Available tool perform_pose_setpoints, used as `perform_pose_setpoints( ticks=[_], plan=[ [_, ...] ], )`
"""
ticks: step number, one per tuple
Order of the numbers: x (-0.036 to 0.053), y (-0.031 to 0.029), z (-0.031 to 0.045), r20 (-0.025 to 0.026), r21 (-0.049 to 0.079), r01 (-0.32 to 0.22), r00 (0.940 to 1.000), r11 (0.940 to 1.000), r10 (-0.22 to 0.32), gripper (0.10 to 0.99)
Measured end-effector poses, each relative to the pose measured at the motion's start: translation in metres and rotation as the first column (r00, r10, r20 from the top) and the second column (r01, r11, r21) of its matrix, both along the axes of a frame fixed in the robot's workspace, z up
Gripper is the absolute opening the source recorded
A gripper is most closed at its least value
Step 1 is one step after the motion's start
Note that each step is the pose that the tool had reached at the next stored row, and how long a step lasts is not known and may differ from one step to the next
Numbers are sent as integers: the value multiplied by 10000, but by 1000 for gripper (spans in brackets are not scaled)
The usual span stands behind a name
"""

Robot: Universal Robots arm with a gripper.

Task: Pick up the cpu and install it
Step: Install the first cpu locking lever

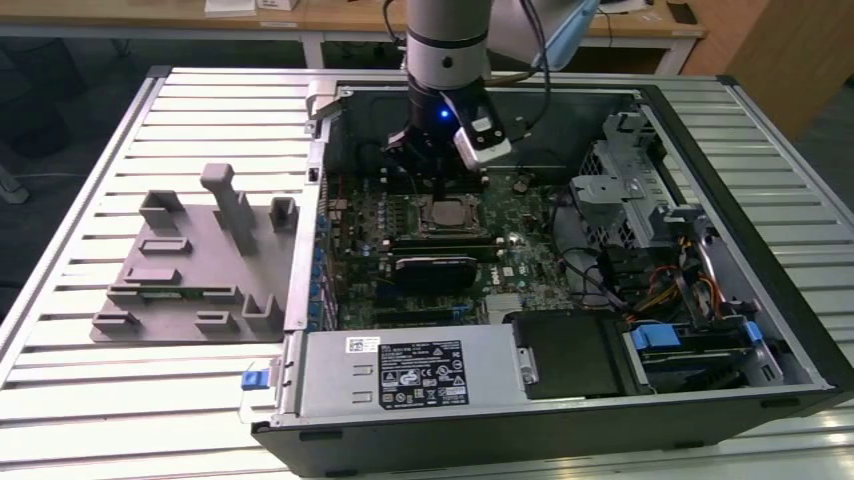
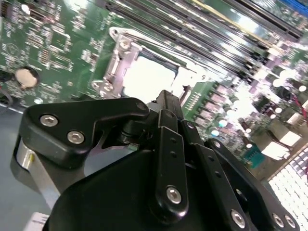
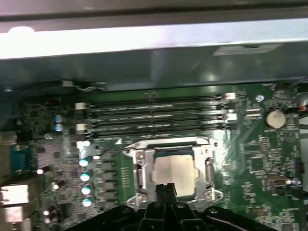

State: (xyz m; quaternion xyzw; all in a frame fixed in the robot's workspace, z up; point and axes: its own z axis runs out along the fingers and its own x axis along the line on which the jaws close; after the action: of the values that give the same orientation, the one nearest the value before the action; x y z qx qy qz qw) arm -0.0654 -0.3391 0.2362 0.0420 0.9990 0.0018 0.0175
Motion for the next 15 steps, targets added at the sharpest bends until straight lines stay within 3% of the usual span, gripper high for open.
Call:
perform_pose_setpoints(
  ticks=[11,13,15],
  plan=[
    [-415,0,0,24,8,0,10000,10000,0,106],
    [-432,0,0,25,133,-1,10000,9999,0,106],
    [-441,0,1,25,395,0,10000,9992,-1,106]
  ],
)
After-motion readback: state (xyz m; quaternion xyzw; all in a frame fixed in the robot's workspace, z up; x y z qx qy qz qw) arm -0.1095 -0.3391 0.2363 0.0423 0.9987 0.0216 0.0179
